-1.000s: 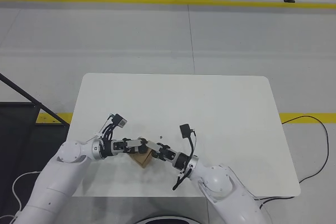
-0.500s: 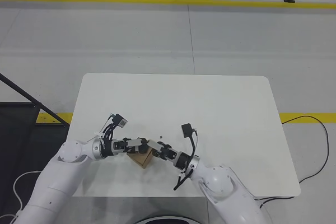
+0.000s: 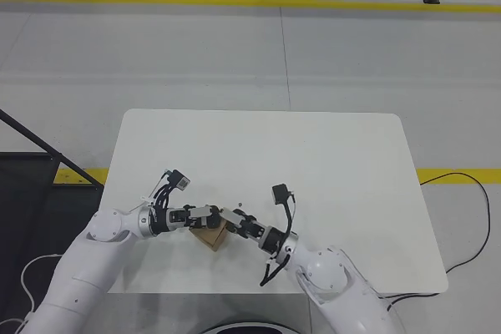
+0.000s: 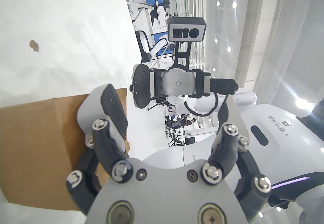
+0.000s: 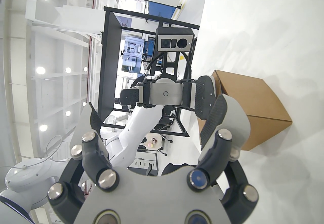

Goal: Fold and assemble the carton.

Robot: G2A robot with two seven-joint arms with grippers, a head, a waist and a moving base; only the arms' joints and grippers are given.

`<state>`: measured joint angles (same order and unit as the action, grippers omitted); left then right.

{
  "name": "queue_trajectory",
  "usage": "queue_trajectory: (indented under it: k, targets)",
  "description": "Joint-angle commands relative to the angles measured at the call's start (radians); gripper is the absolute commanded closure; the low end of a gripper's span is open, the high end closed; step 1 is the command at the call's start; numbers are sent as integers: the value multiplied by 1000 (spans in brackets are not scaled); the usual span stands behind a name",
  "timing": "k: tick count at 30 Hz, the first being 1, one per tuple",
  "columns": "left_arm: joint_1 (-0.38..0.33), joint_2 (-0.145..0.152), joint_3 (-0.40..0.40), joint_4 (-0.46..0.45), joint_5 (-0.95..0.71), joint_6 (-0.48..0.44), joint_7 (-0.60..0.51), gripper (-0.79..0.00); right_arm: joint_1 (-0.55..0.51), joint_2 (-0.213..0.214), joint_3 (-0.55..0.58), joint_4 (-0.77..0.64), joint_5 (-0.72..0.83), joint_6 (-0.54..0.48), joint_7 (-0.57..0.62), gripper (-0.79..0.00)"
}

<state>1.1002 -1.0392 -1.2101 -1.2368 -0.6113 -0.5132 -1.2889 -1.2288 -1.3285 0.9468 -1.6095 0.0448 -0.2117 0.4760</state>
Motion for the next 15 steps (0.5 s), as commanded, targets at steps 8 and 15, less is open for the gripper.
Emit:
queue_trajectory:
  k: [8,15]
  targets:
    - [0,0,-2,1,-4,-2,-2,-785,50,-13,-28,50,16,58,12,-785]
    - [0,0,-4,1,-5,-2,-4,-785,67,-19,-36,72,20,88,15,-785]
